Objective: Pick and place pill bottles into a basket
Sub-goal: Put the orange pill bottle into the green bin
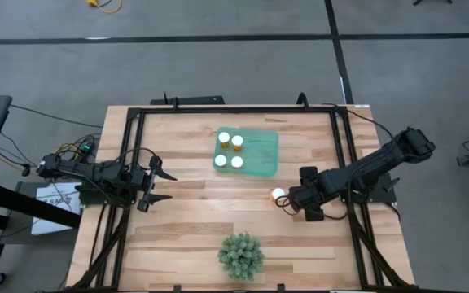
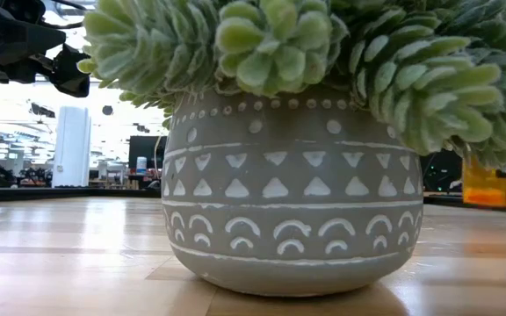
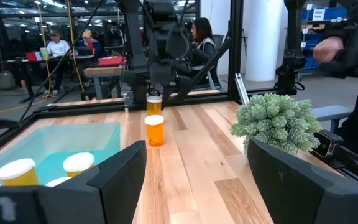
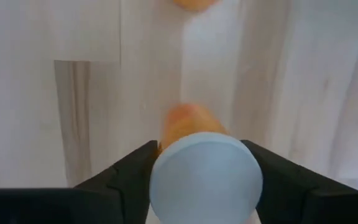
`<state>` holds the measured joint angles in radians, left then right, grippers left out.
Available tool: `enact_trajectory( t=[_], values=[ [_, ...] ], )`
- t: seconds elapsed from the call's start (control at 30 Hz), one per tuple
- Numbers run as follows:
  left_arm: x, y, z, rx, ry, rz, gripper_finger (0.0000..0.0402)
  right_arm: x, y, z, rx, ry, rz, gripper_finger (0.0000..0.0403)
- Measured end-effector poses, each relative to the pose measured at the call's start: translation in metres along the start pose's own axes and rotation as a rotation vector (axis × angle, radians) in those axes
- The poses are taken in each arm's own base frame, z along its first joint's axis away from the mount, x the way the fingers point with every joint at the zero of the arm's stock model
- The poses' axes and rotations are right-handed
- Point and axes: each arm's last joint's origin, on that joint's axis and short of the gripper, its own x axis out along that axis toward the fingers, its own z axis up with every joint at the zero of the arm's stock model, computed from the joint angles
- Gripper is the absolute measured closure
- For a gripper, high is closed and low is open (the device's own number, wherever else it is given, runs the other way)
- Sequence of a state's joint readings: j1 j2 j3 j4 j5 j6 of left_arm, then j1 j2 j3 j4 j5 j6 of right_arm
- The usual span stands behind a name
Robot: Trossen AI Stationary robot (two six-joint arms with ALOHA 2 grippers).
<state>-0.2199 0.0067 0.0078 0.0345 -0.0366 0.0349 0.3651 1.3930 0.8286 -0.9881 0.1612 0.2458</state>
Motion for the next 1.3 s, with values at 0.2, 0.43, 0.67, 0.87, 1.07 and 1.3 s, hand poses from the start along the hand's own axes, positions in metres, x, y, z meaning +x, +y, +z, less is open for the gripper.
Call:
enact_trajectory(
  t=[0.2, 0.43, 0.67, 0.87, 1.07, 1.3],
  values=[
    [0.0, 0.0, 0.0, 0.0, 0.0, -0.001, 0.0132, -0.039, -0.013, 0.013, -0.012, -0.094, 0.012, 0.0209],
    [0.0, 0.0, 0.0, -0.001, 0.0, 0.0, 0.0132, -0.09, -0.046, 0.016, 0.014, -0.269, -0.081, 0.0201],
    [0.0, 0.0, 0.0, -0.001, 0.0, 0.0, 0.0132, -0.098, -0.086, 0.03, 0.054, -0.42, -0.15, 0.0193],
    [0.0, 0.0, 0.0, -0.001, 0.0, 0.0, 0.0132, -0.096, -0.119, 0.039, 0.075, -0.512, -0.154, 0.0213],
    [0.0, 0.0, 0.0, -0.001, 0.0, 0.0, 0.0132, -0.097, -0.152, 0.038, 0.152, -0.62, -0.1, 0.0185],
    [0.0, 0.0, 0.0, -0.001, 0.0, 0.0, 0.0132, -0.074, -0.18, 0.053, 0.195, -0.644, -0.049, 0.0212]
  ],
)
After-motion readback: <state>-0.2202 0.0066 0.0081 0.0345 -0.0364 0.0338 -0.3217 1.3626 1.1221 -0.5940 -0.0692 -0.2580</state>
